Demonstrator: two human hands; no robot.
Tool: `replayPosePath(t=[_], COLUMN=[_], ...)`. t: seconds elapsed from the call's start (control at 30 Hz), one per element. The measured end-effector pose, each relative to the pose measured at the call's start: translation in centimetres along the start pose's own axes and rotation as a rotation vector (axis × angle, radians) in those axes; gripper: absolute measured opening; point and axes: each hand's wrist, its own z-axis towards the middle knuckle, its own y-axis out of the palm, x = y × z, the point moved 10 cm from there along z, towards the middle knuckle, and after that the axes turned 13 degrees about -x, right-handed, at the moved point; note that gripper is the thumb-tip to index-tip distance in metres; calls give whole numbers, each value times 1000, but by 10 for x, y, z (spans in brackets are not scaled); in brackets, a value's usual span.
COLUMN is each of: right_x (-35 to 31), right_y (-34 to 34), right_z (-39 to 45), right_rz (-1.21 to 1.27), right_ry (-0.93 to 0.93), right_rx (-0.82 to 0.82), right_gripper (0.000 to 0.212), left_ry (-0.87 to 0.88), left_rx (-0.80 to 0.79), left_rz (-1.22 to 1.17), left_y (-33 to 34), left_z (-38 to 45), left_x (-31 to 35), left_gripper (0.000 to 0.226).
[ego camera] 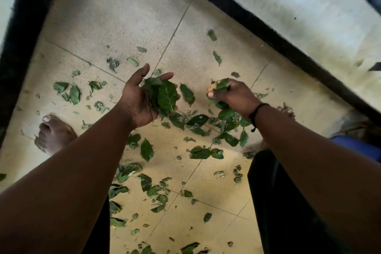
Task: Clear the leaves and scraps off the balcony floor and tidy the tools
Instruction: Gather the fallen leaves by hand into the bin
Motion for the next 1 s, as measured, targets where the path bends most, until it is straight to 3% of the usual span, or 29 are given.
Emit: replayPosePath(t=[0.17,0.33,0.43,0.53,0.63,0.67,0.73,0.8,0.93,1.0], right_x=[11,-15,-21,-23,-12,-8,-4,1,12,14], right_y=[34,72,79,75,63,58,47,33,12,7], right_z=[23,75,93,96,92,91,87,75,21,-25], right_rz=[-218,-600,-820,-750,-710,-735,-769,-646,-19,331], right_ry=[53,6,24,-8,55,77,106,129,87,15], right_rx=[-45,28,128,217,186,165,119,87,63,50], right_gripper=[22,10,32,48,52,51,30,12,35,33], left_ry=[44,30,15,-11,-19,-16,-14,-22,-44,-60], left_rx=[26,13,-8,-36,-39,-40,-29,-35,-7,29], left_rz=[-19,39,67,75,57,54,78,104,109,140], left_y=[6,6,3,-1,-5,-5,-6,-1,18,42], left_z=[5,5,1,-7,-15,-18,-23,-27,-31,-28], left_x=[-2,5,9,7,4,2,0,-3,-20,-33], left_gripper=[57,60,60,59,57,56,56,56,54,53])
